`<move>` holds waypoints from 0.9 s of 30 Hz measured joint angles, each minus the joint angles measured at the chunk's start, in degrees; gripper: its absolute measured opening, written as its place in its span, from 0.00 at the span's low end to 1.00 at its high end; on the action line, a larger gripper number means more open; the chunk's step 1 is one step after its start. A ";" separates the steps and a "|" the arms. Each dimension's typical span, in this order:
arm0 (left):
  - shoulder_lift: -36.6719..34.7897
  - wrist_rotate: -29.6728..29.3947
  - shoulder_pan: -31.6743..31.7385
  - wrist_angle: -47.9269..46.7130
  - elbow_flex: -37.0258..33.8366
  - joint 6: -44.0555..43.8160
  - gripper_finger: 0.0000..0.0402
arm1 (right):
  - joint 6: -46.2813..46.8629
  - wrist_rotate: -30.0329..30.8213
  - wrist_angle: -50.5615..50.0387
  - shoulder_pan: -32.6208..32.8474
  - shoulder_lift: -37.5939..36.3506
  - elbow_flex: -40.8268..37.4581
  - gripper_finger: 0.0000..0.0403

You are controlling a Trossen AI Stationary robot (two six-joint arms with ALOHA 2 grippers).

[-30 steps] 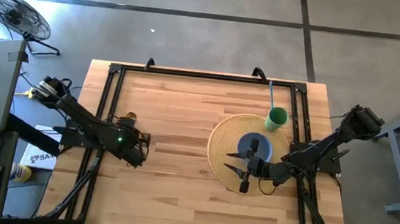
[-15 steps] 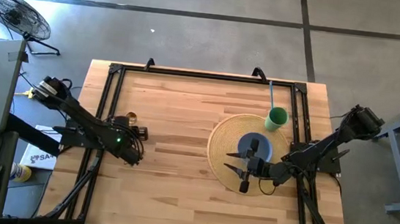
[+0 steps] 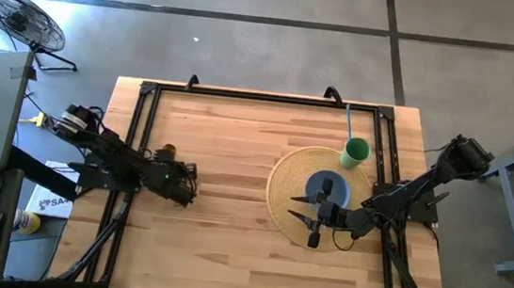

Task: Pick & Place Utensil
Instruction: Put the spoon into the blue bowl

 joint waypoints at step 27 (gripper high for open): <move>0.40 -13.14 0.22 25.06 2.32 33.36 0.09 | -0.02 0.20 -0.15 0.05 -1.51 0.00 0.39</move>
